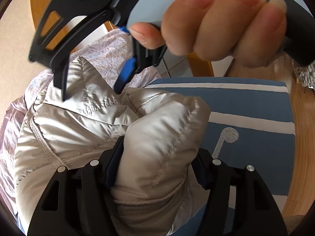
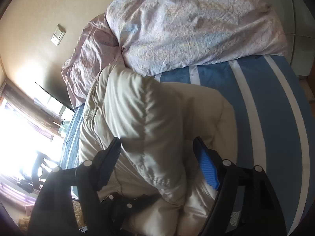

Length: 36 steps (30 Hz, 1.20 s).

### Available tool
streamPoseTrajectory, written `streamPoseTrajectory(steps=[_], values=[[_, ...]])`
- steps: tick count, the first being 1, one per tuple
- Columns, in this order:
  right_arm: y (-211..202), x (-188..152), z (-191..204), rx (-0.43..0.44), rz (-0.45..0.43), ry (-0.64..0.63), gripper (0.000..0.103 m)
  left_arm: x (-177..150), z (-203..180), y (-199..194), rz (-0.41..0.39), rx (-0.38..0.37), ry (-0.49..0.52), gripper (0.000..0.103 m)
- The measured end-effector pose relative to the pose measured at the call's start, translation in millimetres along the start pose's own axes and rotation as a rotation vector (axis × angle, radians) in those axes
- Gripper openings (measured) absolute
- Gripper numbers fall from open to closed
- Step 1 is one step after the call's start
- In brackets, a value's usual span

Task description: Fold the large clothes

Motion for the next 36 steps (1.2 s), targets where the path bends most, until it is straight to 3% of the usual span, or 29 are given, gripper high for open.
streamPoseTrajectory(steps=[9, 12, 14, 17, 21, 25, 29, 31, 36], values=[[16.2, -8.9, -0.5, -0.028, 0.061, -0.063, 0.074, -5.2, -11.3, 0.5, 0.014, -0.006, 0.051, 0.062], [23.0, -12.8, -8.7, -0.023, 0.082, -0.046, 0.057, -6.0, -14.0, 1.2, 0.018, -0.006, 0.069, 0.062], [21.9, -13.4, -14.2, -0.008, 0.077, -0.027, 0.034, -3.8, -13.2, 3.7, 0.019, -0.001, 0.081, 0.062], [19.7, -13.6, -22.2, 0.024, 0.071, 0.004, 0.022, -1.5, -12.5, -0.5, 0.011, 0.011, 0.105, 0.062], [17.7, -12.9, -23.8, 0.015, 0.051, 0.001, 0.018, -1.2, -6.8, -27.0, -0.005, -0.011, 0.104, 0.062], [16.8, -12.6, -28.5, 0.005, 0.027, 0.009, 0.018, 1.6, 20.2, -78.9, -0.031, -0.08, 0.051, 0.063], [17.4, -14.6, -34.0, 0.004, -0.005, 0.018, 0.018, 10.4, 80.3, -128.0, -0.067, -0.133, -0.082, 0.068], [18.1, -16.2, -36.9, 0.01, -0.017, 0.033, 0.018, 15.5, 116.4, -136.9, -0.08, -0.119, -0.174, 0.077], [20.5, -20.3, -45.7, 0.025, -0.042, 0.08, 0.019, 10.4, 202.0, -108.1, -0.01, -0.022, -0.368, 0.078]])
Point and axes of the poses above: each gripper's, at about its wrist camera, not at the fingertips, and y roughly the way its jaws point, z to its left, x to its top, the point moved 3 cm from there along y, roughly the way its jaws point, and after that the axes turned 1 degree about z, right-handed, at the moved point
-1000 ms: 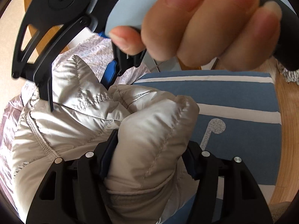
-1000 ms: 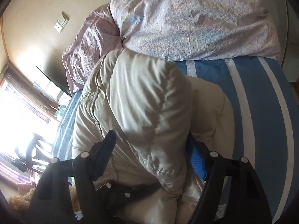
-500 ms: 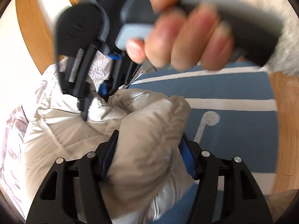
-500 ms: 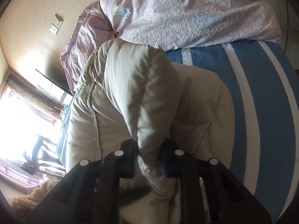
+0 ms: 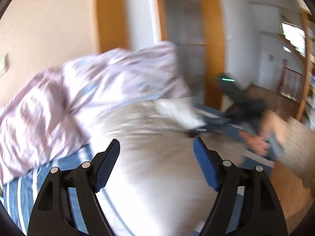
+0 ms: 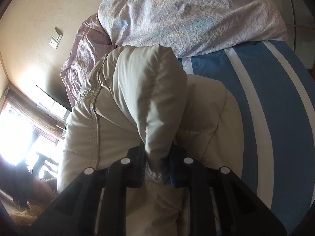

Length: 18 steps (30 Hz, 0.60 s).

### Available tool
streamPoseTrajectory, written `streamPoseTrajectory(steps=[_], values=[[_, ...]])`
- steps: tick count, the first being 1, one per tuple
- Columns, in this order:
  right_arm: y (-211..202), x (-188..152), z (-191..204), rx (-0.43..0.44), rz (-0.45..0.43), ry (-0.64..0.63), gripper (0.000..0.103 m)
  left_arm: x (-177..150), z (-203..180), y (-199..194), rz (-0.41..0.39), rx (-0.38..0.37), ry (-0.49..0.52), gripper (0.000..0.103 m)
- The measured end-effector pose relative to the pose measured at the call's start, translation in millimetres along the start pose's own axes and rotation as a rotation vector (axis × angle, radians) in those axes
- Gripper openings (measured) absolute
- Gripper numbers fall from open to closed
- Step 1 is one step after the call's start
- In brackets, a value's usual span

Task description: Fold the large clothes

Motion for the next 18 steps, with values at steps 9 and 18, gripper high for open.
streamPoseTrajectory(steps=[9, 18], values=[[4.2, -8.8, -11.1, -0.013, -0.041, 0.06, 0.021, -13.1, 60.3, 44.7, 0.068, 0.067, -0.145, 0.078], [7.8, -13.7, -17.5, -0.034, -0.076, 0.078, 0.021, -15.3, 47.4, 80.2, 0.147, 0.101, -0.103, 0.078]])
Point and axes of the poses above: each gripper's, at about its wrist camera, not at the fingertips, and y roughly the way its jaws point, z to its left, x to its top, the point moved 3 cm from there along y, roughly the way its jaws point, and after that the axes turned 1 degree about z, right-handed, at the moved point
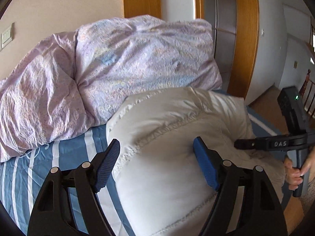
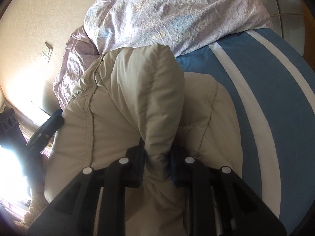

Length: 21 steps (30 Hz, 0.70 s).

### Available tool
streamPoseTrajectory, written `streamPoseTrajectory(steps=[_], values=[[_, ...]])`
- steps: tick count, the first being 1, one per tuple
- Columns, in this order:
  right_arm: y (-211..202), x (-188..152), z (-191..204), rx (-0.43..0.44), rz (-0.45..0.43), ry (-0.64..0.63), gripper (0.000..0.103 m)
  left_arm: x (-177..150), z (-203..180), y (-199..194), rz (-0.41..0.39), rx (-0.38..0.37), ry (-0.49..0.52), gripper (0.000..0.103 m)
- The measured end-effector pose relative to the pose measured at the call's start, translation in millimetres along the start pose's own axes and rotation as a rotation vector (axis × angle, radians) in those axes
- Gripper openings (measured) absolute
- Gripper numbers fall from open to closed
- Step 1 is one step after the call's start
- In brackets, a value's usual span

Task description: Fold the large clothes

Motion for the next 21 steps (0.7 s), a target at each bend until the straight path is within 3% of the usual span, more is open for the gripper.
streamPoseTrajectory(steps=[9, 21], values=[[4.5, -1.6, -8.8, 0.002, -0.019, 0.006, 0.021, -9.7, -10.6, 22.7, 0.077, 0.031, 0.046, 0.078], [9.3, -4.4, -19.9, 0.022, -0.033, 0.029, 0.021, -23.6, -20.5, 37.3, 0.063, 0.074, 0.072, 0.08]])
Point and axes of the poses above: each gripper's, at about its wrist camera, not at the fingertips, and y roughly the way its jaws point, z to its left, x to its top, the point moved 3 cm from there along y, roughly the way its jaws point, and after that the axes turned 1 degree about z, right-handed, at the moved point
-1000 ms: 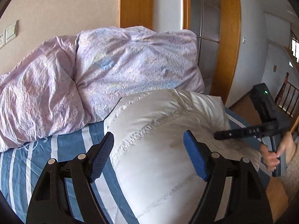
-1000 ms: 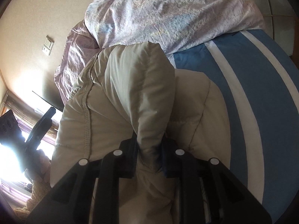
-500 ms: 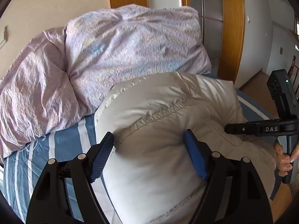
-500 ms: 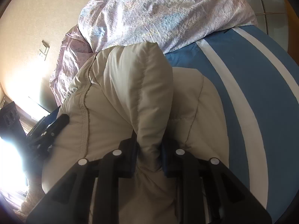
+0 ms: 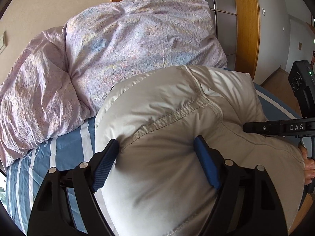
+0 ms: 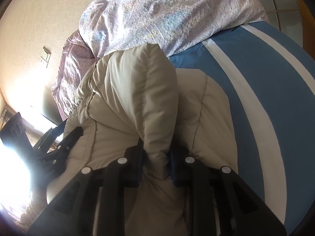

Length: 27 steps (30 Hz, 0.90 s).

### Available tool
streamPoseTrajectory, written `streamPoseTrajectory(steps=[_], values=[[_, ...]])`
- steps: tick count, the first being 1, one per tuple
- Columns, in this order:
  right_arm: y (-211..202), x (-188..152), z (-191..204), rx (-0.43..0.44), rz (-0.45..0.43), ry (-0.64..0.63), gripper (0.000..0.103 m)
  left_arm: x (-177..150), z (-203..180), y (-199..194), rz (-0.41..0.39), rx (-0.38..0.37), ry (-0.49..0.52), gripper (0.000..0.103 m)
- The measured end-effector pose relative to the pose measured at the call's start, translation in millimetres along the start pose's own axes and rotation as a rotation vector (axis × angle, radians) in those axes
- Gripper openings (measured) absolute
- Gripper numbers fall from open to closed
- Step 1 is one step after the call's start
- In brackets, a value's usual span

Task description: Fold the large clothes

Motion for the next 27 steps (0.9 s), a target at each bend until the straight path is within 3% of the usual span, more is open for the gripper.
streamPoseTrajectory(steps=[12, 15, 17, 18, 21, 27], values=[[1.9, 1.1, -5.9, 0.003, -0.017, 0.032, 0.022, -9.3, -7.0, 10.7, -0.047, 0.046, 0.013, 0.081], [-7.4, 0.9, 3.2, -0.062, -0.039, 0.018, 0.024, -8.8, -7.1, 10.5, -0.046, 0.045, 0.024, 0.081], [-23.1, 1.1, 13.7, -0.141, -0.075, 0.001, 0.035, -8.8, -6.3, 10.6, -0.044, 0.045, 0.028, 0.081], [-32.8, 0.4, 18.6, -0.163, -0.104, -0.015, 0.036, -8.6, -5.9, 10.5, -0.042, 0.045, 0.027, 0.082], [-60.2, -6.6, 30.4, -0.179, -0.182, -0.045, 0.037, -8.2, -5.8, 10.5, -0.038, 0.046, 0.029, 0.082], [-52.7, -28.8, 49.5, -0.178, -0.118, -0.131, 0.037, -8.0, -7.1, 10.2, -0.038, 0.053, 0.034, 0.082]])
Point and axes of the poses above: each gripper's, at about its wrist camera, not at the fingertips, and y roughly the way its jaws point, z to its left, x to its top, the point moved 3 cm from there along y, roughly the way its jaws point, and after that the axes turned 1 degree about z, right-handed, at the moved point
